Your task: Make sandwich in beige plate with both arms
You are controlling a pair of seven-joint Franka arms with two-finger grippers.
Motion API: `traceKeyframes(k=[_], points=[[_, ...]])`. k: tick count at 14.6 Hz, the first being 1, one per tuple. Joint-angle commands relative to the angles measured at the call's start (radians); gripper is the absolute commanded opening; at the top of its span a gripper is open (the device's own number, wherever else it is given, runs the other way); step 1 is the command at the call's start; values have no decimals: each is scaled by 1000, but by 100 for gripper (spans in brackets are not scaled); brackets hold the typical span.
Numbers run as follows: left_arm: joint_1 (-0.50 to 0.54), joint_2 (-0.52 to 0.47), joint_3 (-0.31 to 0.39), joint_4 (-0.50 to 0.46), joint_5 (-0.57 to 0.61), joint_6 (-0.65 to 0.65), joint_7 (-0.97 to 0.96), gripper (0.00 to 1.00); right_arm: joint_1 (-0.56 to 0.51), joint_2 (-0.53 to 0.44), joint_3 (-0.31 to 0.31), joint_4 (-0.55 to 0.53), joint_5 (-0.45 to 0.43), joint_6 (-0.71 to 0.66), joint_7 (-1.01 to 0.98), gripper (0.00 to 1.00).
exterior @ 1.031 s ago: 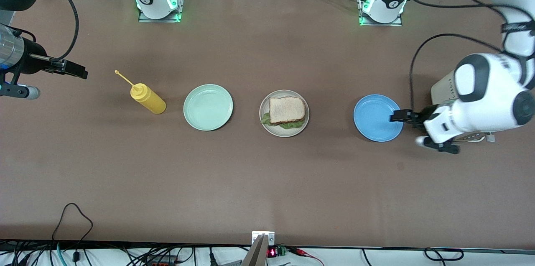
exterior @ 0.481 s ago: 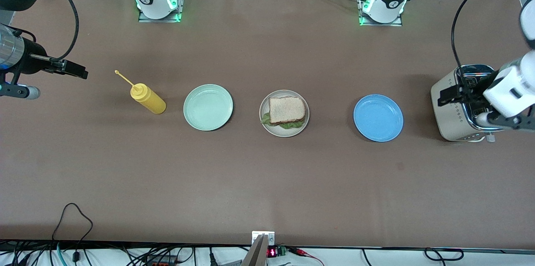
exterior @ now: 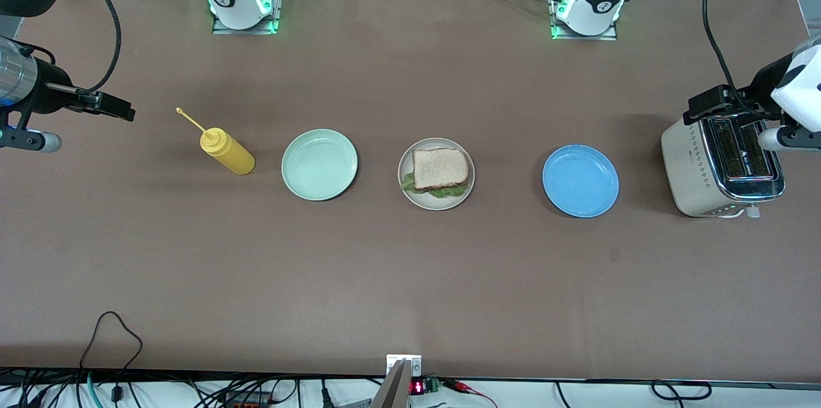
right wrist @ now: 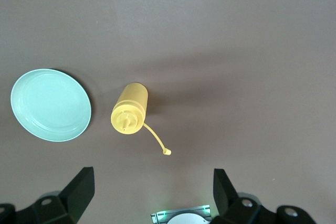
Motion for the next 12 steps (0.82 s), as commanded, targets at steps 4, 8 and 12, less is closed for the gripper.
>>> traceKeyframes(k=[4,8,12], points=[[5,-25,-2,-35,26,-1,-18,100,4,0,2,14,-5,-1,14,100],[-3,-21,-3,-35,24,2,-31,100,2,2,2,14,-5,-1,14,100],[-9,-15,-3,-35,24,11,-44,100,2,0,2,14,-5,-1,14,100]])
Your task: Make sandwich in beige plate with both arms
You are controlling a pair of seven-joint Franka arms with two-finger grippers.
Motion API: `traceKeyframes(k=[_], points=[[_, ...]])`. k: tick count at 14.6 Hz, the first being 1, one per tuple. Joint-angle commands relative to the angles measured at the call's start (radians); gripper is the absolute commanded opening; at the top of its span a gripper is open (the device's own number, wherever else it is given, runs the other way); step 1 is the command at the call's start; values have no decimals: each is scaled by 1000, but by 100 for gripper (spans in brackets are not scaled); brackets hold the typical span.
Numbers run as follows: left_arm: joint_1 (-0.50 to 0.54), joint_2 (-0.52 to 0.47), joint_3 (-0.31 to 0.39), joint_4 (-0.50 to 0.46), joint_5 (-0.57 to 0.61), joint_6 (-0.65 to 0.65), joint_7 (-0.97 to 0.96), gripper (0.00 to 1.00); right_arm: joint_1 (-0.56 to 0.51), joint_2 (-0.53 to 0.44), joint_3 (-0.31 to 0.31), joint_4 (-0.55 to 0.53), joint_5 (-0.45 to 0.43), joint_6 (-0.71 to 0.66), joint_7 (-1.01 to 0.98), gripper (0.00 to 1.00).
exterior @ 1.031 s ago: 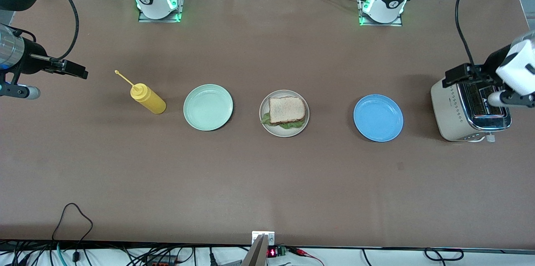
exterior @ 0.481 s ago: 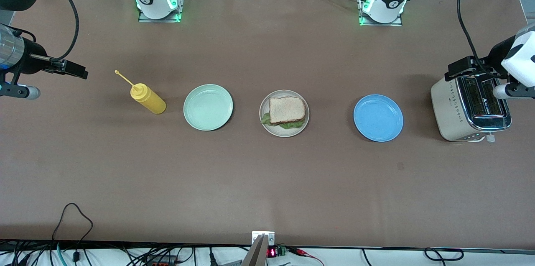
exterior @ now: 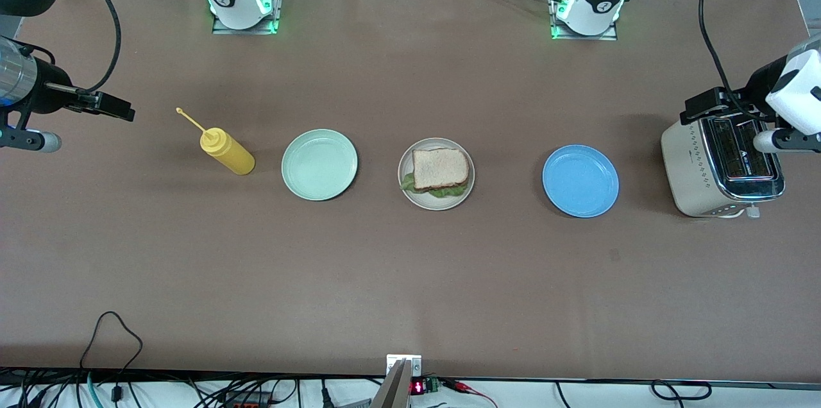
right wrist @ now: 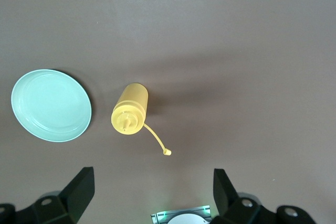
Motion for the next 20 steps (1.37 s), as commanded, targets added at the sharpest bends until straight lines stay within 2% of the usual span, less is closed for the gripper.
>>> traceKeyframes(k=[1,7,8,9,10,13,15,18,20], points=[[-6,-16,-3,-17,26,12,-16,100,2,0,2,12,-5,-2,12,100],[7,-18,-3,-27,27,44,6,100,0,2,2,12,-5,-2,12,100],[33,-24,-45,-40,27,45,4,100,0,0,2,12,-5,-2,14,100],[114,-24,-122,-38,27,44,4,100,0,2,2,12,-5,-2,12,100],[153,-24,-159,-38,27,45,3,100,2,3,2,12,-5,-2,12,100],[153,-39,-170,-44,29,36,-10,100,2,3,2,12,-6,-2,12,100],[159,-70,-173,-83,30,42,-5,100,-1,8,2,12,-6,-2,2,100],[159,-153,-176,-193,41,85,-2,100,-4,9,2,12,-7,0,-1,100],[161,-176,-179,-221,44,104,-4,100,-3,9,2,12,-5,0,-1,100]])
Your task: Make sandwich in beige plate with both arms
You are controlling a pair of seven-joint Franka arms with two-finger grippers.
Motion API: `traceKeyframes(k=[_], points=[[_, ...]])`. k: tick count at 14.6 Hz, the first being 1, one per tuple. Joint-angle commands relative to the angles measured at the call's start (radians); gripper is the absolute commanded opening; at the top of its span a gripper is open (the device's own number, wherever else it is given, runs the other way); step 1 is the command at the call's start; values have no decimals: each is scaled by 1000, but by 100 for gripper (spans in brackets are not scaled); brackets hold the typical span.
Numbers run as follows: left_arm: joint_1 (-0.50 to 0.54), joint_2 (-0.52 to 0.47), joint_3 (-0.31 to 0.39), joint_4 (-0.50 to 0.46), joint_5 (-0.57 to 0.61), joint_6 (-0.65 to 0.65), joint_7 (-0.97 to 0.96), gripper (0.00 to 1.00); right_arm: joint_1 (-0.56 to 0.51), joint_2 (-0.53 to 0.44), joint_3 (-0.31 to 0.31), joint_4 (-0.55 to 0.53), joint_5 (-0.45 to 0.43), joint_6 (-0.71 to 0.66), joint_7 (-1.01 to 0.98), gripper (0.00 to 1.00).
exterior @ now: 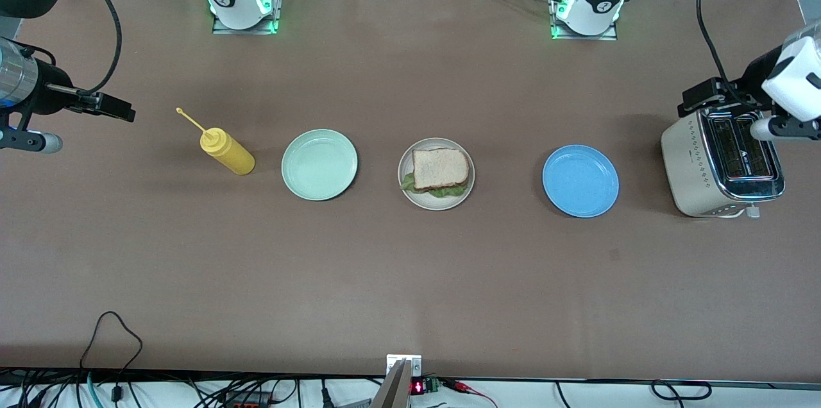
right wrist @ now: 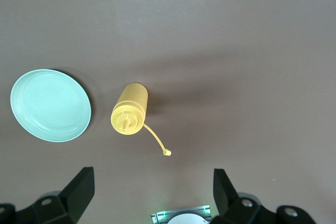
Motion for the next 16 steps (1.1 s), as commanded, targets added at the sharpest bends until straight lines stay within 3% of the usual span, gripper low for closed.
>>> traceKeyframes(k=[1,8,16], points=[[14,-80,-19,-93,30,48,-1,100,1,5,2,15,-5,0,-1,100],[18,-156,-19,-195,30,94,5,100,-1,11,2,26,-5,3,-3,100],[18,-162,-18,-198,29,71,4,100,-1,11,2,27,-5,10,-3,100]])
